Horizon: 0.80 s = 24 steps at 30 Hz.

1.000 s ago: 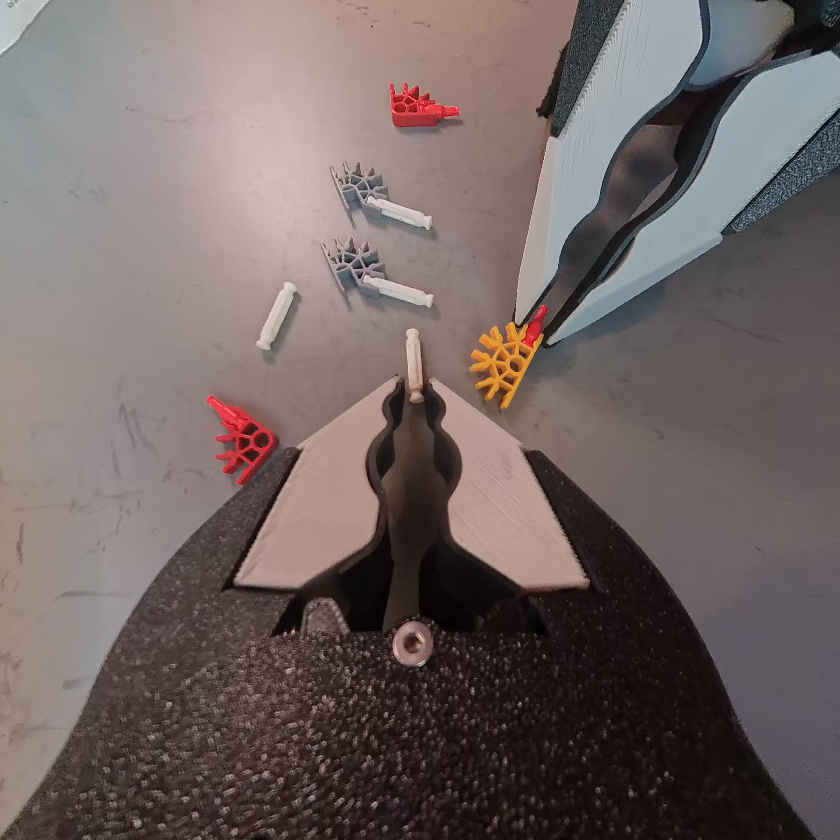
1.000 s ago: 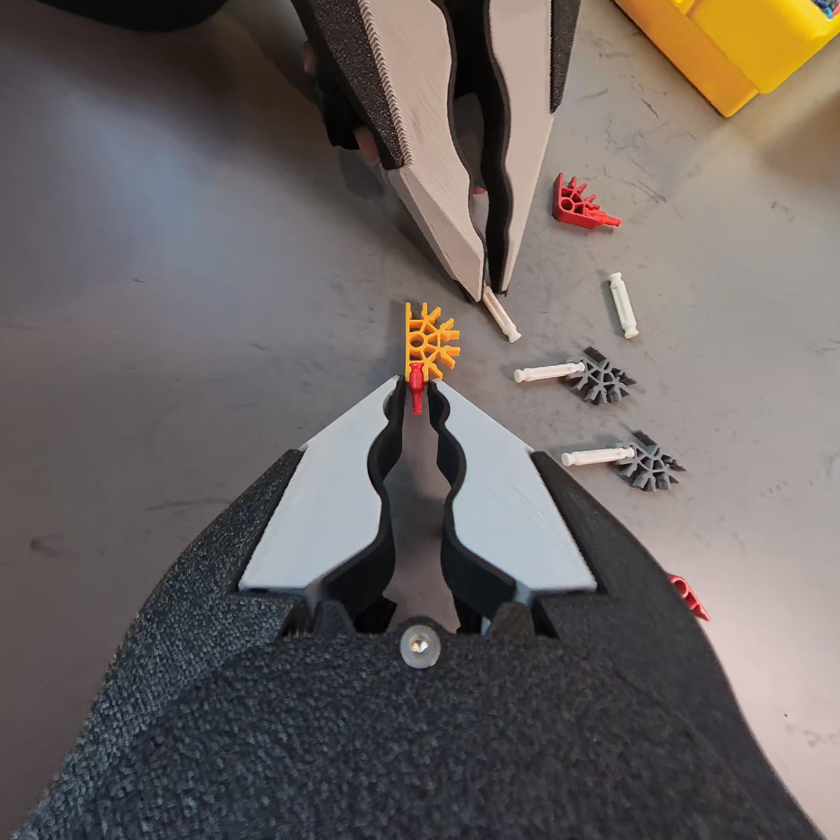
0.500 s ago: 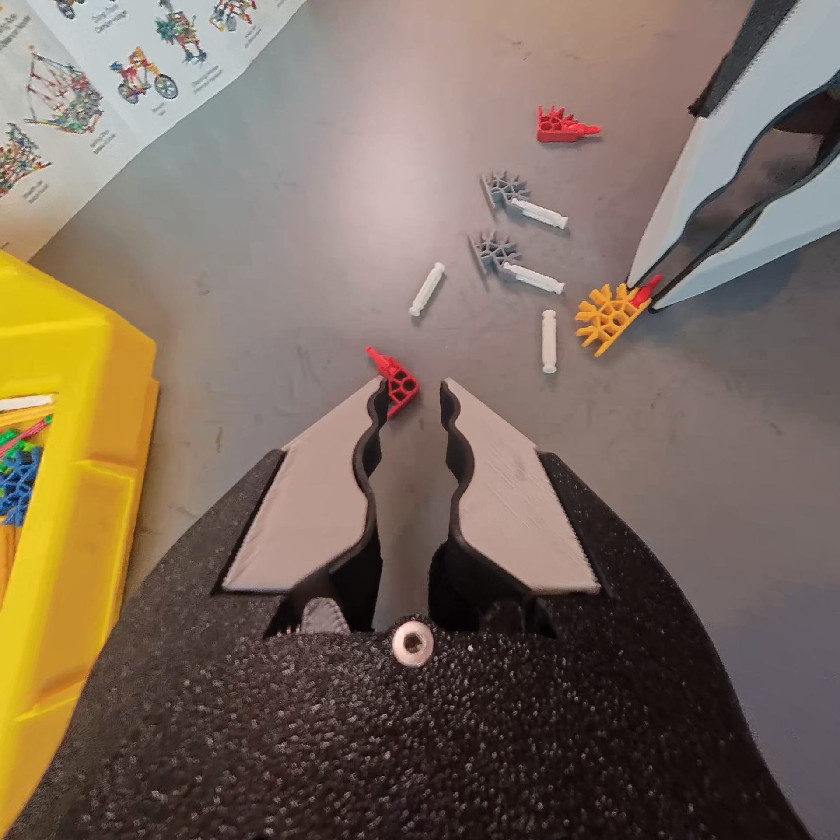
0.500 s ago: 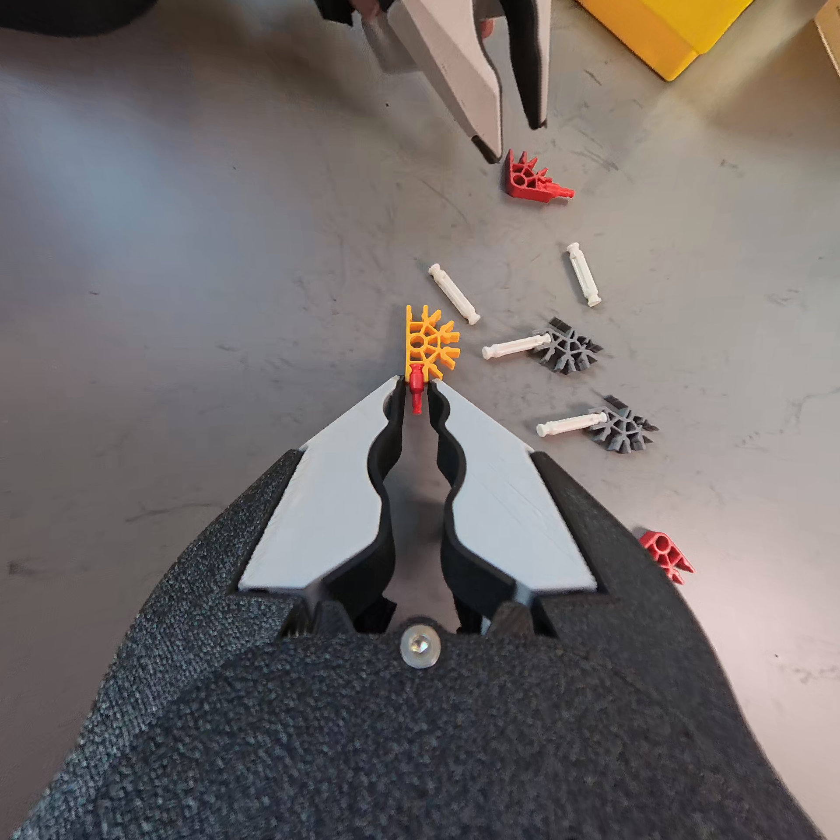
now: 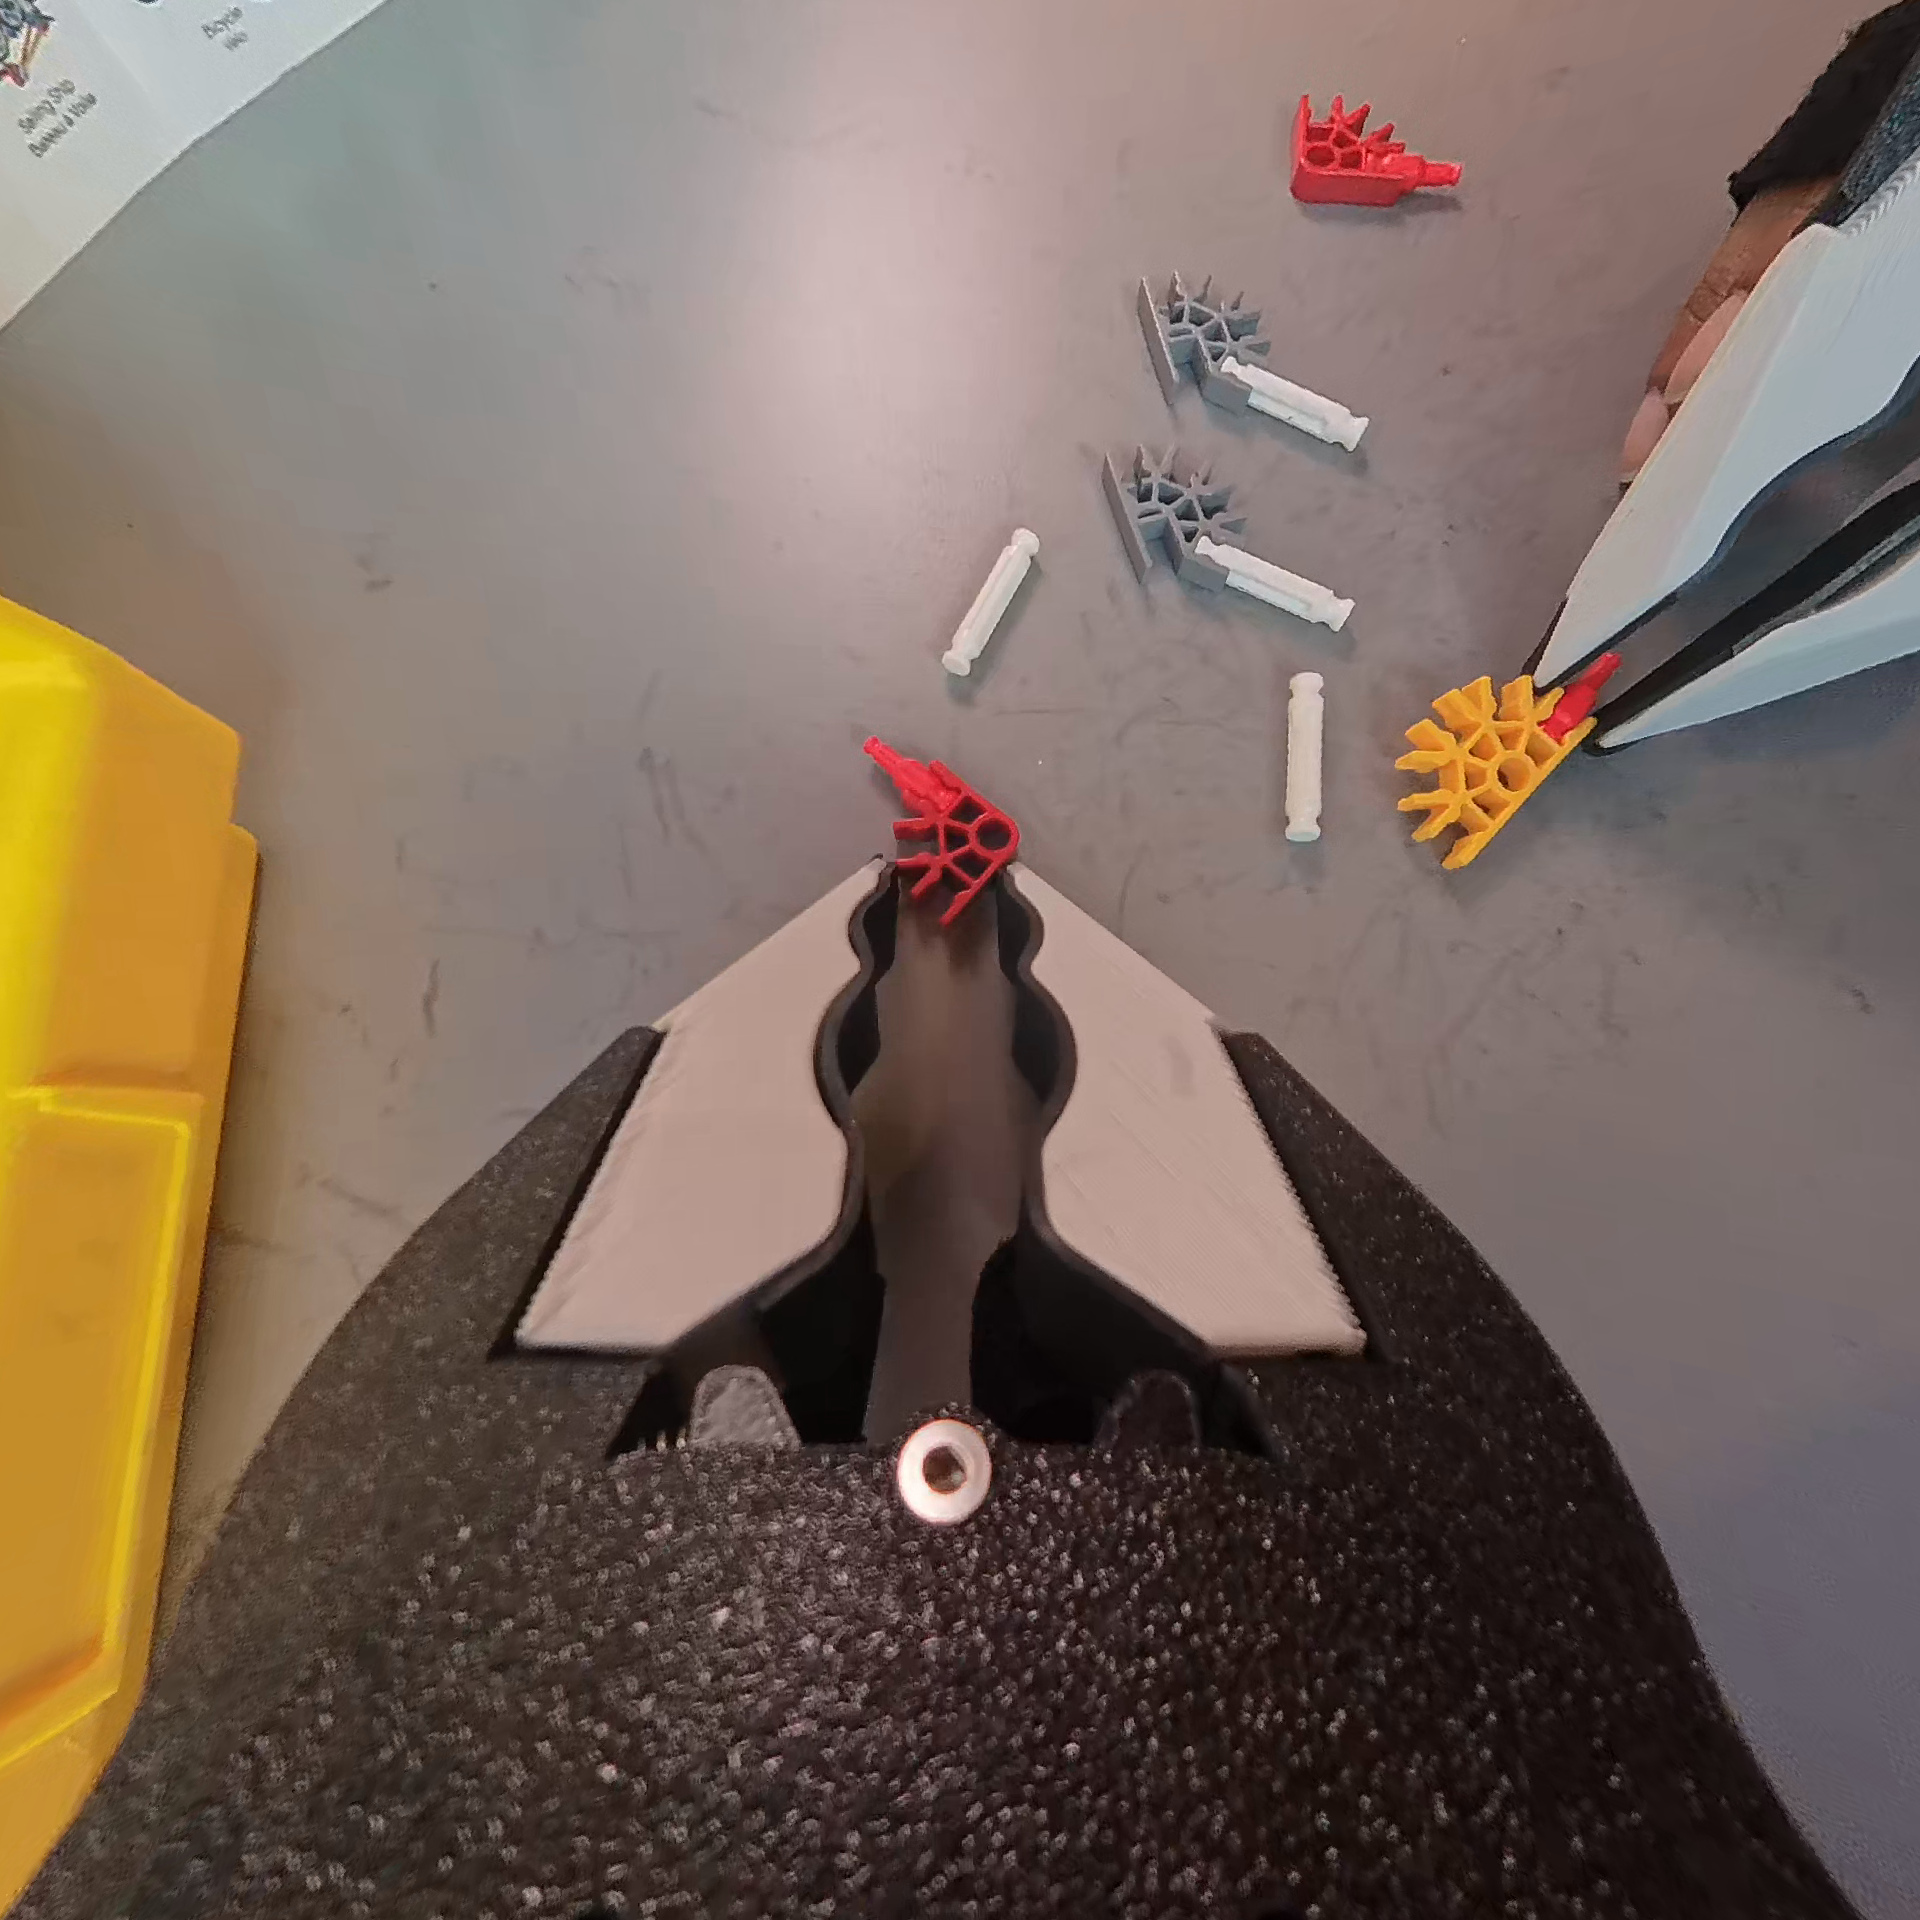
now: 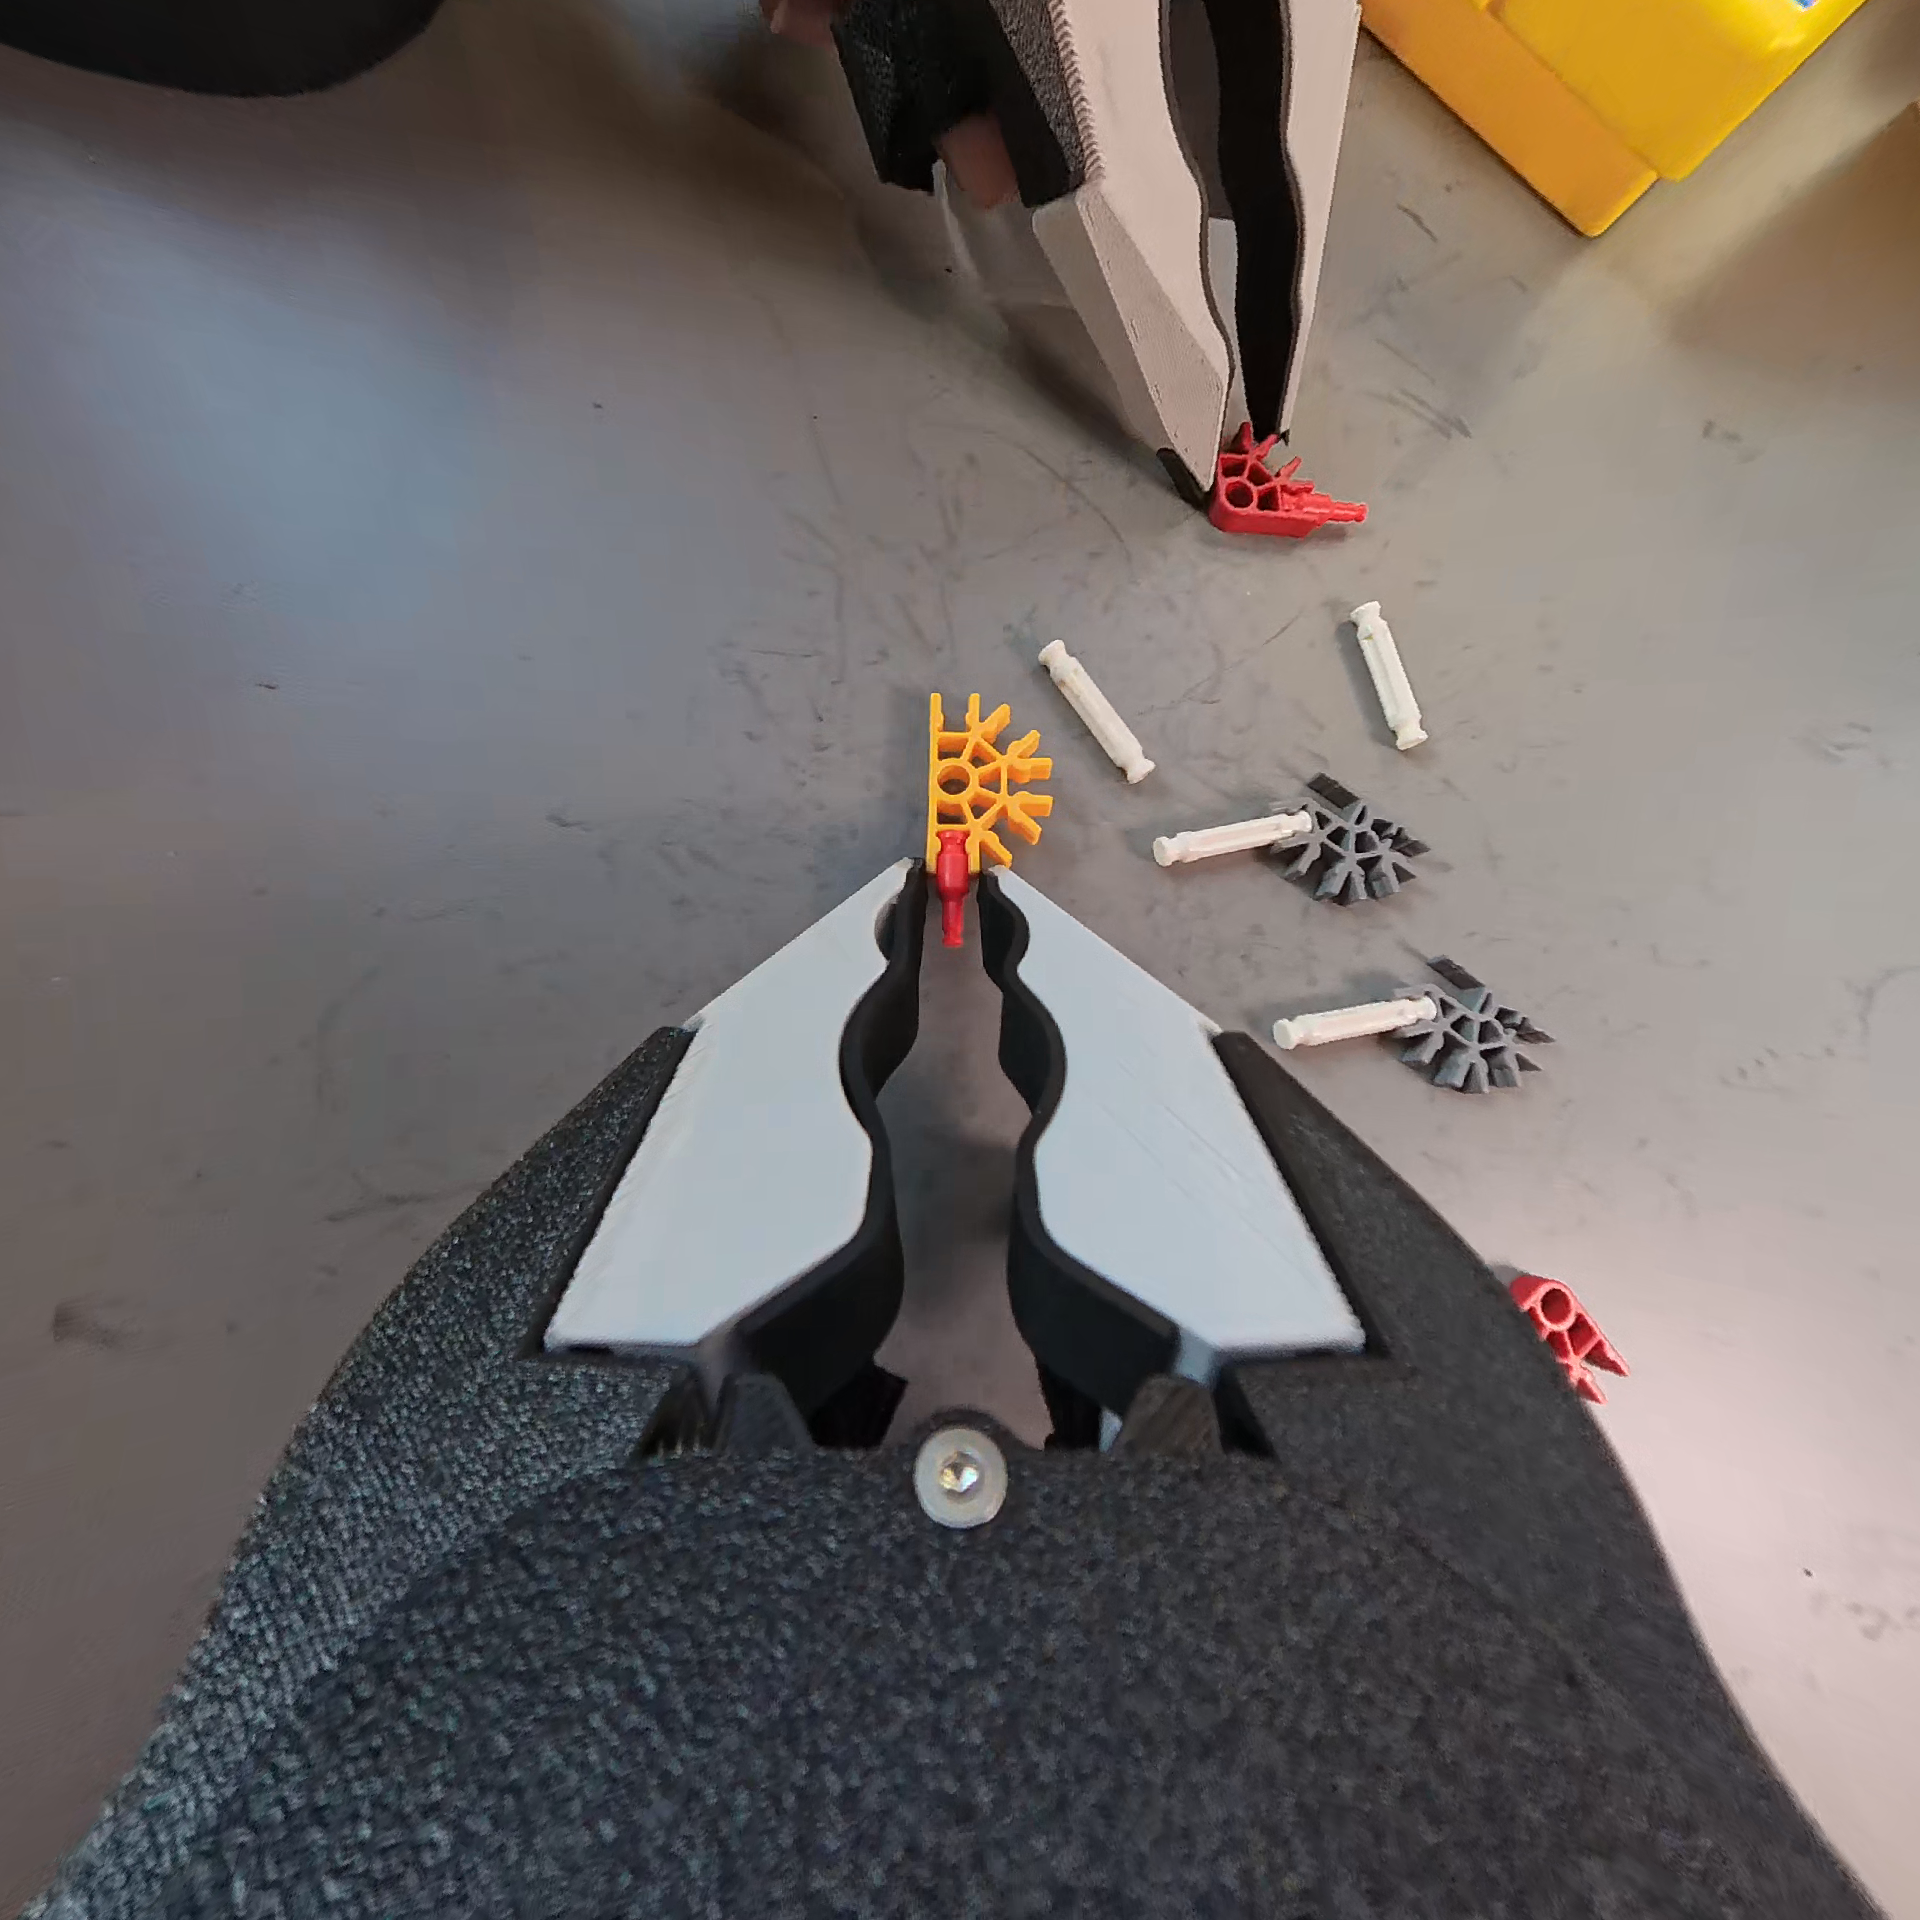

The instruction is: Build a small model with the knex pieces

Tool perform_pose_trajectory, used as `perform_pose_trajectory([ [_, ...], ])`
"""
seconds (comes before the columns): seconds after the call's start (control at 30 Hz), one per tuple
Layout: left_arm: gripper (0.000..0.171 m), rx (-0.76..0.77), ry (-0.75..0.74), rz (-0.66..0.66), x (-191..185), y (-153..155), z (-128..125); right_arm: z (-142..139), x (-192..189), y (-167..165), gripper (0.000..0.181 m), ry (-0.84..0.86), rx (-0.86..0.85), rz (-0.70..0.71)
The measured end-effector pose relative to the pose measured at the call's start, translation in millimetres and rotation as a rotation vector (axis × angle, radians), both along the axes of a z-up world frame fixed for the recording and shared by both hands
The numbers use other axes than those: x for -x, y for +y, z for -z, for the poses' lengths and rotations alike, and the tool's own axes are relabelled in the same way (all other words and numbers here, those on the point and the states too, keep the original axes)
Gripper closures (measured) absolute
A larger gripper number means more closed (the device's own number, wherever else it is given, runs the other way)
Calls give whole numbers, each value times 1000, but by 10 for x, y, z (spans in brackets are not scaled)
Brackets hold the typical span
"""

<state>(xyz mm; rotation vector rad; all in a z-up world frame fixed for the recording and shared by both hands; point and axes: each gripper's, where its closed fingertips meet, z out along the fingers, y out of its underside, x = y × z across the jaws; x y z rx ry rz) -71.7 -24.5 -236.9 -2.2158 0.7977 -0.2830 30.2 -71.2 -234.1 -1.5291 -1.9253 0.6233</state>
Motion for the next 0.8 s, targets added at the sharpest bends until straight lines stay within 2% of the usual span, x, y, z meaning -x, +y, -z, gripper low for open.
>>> perform_pose_trajectory([
  [0.17, 153, -43, -24, 121, -109, -145, -119, 9, 9, -67, 174, -3, -29, -45],
  [0.3, 153, -127, -141, 389, -493, -475, -409, 11, -46, -266, 174, -32, 25, -136],
  [0.4, 153, -135, -183, 537, -757, -721, -458, 14, -83, -350, 172, -37, 32, -188],
  [0.57, 153, -98, -166, 615, -904, -859, -336, -84, -121, -361, 150, 20, 132, -216],
  [0.67, 153, -87, -181, 637, -939, -902, -323, -203, -106, -299, 144, 91, 178, -200],
  [0.8, 154, -84, -197, 665, -995, -957, -330, -279, -73, -362, 144, 152, 183, -248],
])
